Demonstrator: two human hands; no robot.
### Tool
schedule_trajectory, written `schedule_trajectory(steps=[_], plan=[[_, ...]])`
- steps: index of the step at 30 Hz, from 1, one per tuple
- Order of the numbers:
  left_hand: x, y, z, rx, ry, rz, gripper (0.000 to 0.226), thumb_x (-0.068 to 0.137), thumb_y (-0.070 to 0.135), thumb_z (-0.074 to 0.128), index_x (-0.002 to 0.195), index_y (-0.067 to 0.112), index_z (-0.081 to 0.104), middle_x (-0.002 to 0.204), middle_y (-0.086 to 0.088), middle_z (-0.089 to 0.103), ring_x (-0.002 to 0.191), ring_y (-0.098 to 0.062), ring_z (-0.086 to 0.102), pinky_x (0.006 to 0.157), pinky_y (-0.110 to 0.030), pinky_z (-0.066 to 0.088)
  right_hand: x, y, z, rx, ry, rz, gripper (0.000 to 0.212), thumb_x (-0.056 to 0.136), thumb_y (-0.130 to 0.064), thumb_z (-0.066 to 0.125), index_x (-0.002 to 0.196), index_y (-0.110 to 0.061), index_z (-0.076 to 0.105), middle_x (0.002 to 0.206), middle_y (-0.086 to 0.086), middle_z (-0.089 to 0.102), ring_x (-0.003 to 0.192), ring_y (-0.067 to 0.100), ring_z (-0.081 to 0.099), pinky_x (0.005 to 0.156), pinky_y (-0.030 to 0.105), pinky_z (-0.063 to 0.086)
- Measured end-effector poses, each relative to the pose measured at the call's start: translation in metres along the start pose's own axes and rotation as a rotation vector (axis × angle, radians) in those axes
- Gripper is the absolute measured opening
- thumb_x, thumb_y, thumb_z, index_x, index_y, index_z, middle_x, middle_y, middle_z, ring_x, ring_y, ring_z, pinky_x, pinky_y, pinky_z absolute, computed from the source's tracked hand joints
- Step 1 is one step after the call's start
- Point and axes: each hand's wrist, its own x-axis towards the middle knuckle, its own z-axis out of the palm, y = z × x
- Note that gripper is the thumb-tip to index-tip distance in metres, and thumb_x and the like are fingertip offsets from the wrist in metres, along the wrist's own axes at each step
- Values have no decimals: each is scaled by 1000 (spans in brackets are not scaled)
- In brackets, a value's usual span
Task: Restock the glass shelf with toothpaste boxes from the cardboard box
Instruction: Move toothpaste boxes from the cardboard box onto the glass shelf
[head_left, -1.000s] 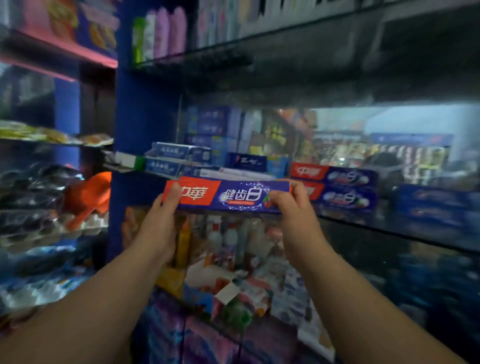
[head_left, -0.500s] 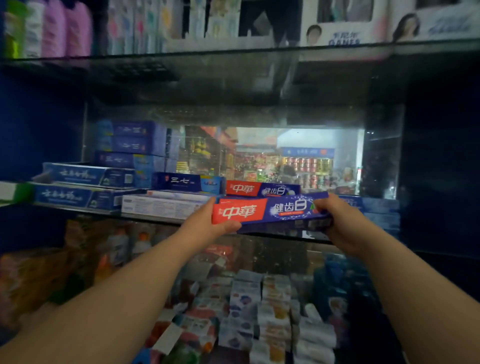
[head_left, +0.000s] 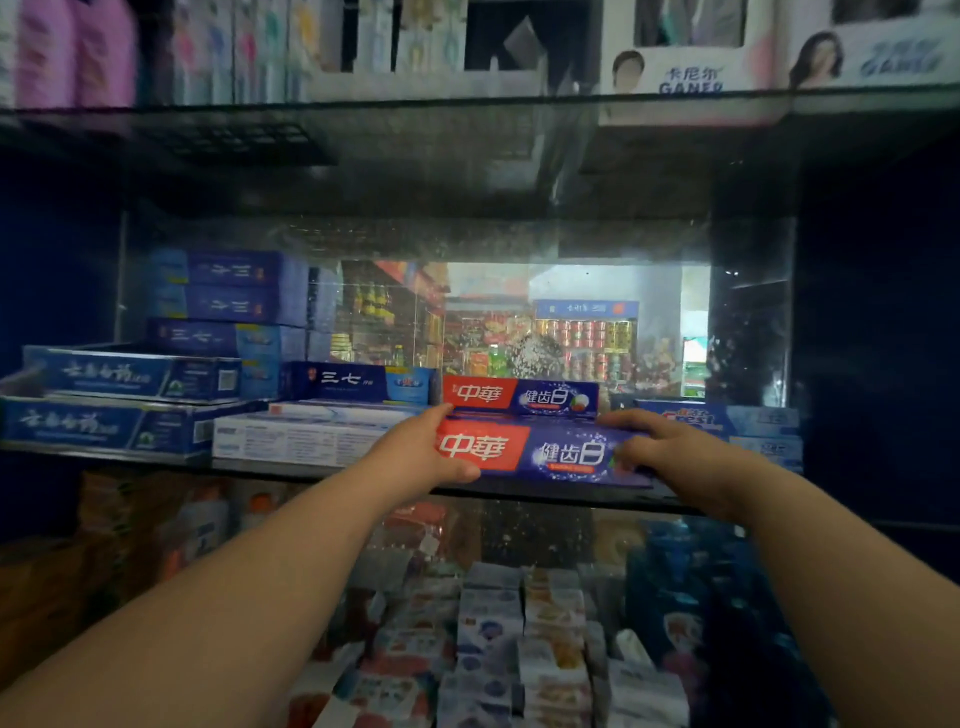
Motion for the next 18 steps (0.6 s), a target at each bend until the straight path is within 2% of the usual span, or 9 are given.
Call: schedule_trajectory(steps=[3, 6, 8, 10, 13, 15, 18], plan=[[13, -2, 12, 97, 6, -9, 70, 84, 23, 67, 143, 22, 30, 133, -5, 50, 114, -20, 54, 99, -35, 46, -2, -8, 9, -274, -1, 41, 63, 89, -26, 62, 142, -42, 31, 124, -1, 50, 107, 19, 54, 102, 39, 42], [24, -1, 19, 225, 44, -61, 57, 89, 16, 56, 140, 19, 30, 123, -9, 53, 105, -24, 57, 93, -41, 50, 2, -13, 16, -370, 51, 15, 82, 91, -24, 61, 151, -36, 7, 132, 5, 49, 104, 21, 52, 94, 34, 40], [27, 4, 22, 327, 66, -105, 53, 89, 13, 54, 137, 15, 32, 119, -11, 56, 103, -26, 59, 90, -41, 52, 8, -12, 19, -370, 108, 11, 86, 88, -22, 64, 151, -30, 6, 138, 6, 50, 101, 22, 54, 94, 37, 43], [28, 10, 25, 494, 71, -142, 54, 89, 9, 55, 138, 9, 34, 125, -14, 50, 109, -30, 57, 92, -41, 51, 14, -10, 22, -372, 132, 22, 87, 86, -23, 67, 150, -27, 9, 135, 8, 52, 95, 21, 53, 88, 36, 45], [31, 19, 25, 720, 64, -183, 45, 88, 5, 55, 132, 6, 46, 131, -15, 46, 116, -32, 54, 94, -42, 48, 23, -8, 25, -403, 153, 21, 89, 85, -28, 70, 150, -23, 9, 139, 9, 50, 105, 26, 57, 84, 32, 43], [34, 24, 24, 750, 45, -231, 44, 87, 5, 58, 130, 6, 49, 130, -14, 51, 118, -32, 53, 94, -42, 47, 26, -8, 27, -408, 161, 28, 88, 85, -28, 70, 150, -19, 11, 136, 10, 52, 108, 26, 57, 80, 30, 42], [35, 30, 26, 756, 41, -233, 46, 86, 7, 61, 130, 7, 49, 130, -14, 52, 118, -32, 53, 93, -44, 47, 27, -8, 29, -397, 165, 20, 85, 85, -26, 71, 149, -18, 15, 130, 10, 55, 94, 22, 54, 77, 28, 41]])
